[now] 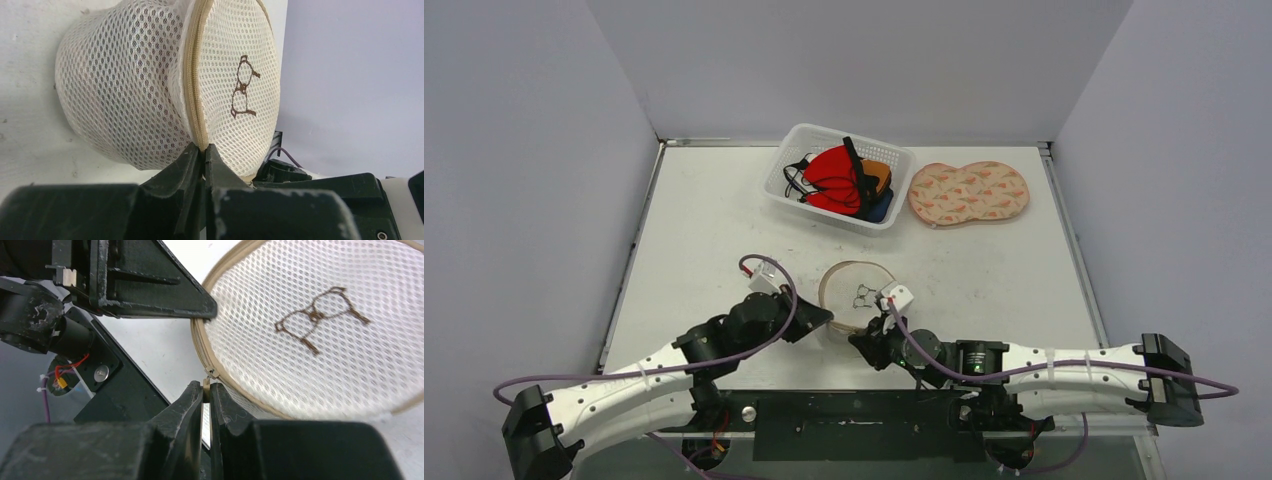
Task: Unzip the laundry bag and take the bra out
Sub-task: Unzip the laundry bag at the center of the board, then open the laundry bag at the center of the board.
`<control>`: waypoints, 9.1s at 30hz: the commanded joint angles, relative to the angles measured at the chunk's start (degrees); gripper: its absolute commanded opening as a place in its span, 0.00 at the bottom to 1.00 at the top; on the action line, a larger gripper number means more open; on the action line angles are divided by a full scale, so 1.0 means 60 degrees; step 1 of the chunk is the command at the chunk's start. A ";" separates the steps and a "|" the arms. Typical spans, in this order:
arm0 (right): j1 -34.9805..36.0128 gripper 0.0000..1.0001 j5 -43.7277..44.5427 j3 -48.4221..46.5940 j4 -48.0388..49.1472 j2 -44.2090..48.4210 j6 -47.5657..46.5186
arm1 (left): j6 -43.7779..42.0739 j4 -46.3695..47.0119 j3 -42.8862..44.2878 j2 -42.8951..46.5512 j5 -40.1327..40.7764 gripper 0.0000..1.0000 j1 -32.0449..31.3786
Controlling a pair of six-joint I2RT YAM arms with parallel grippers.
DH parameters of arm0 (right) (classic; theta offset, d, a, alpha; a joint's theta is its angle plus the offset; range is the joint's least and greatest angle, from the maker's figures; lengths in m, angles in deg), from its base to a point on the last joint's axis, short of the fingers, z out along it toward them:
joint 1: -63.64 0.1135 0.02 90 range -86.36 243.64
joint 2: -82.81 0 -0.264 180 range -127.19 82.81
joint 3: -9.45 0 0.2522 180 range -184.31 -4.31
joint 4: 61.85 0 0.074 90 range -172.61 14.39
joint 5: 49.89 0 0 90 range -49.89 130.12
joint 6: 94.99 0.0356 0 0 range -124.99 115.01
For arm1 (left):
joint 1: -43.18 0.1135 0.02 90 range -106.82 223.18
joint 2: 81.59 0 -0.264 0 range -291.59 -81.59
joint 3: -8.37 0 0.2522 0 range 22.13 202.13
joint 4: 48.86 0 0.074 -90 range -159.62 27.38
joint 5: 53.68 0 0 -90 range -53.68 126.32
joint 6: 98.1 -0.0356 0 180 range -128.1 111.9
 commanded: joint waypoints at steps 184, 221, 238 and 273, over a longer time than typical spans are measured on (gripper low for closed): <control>-0.2373 0.63 -0.1875 -0.2801 -0.2447 -0.0584 0.0348 | -0.3688 0.3663 -0.1746 -0.0261 0.0458 0.00 -0.0347; -0.1386 0.66 0.0032 -0.0099 -0.0072 -0.1427 0.0552 | -0.2498 0.2280 -0.3317 0.1263 0.2427 0.00 -0.0917; -0.0183 0.63 0.2728 -0.3021 -0.1001 -0.4661 -0.0416 | -0.2972 0.2735 -0.3158 0.1168 0.2252 0.00 -0.1003; 0.0459 0.05 0.3910 -0.3711 -0.2784 -0.3362 -0.0153 | -0.3011 0.1816 -0.2934 0.2087 0.2704 0.00 -0.1022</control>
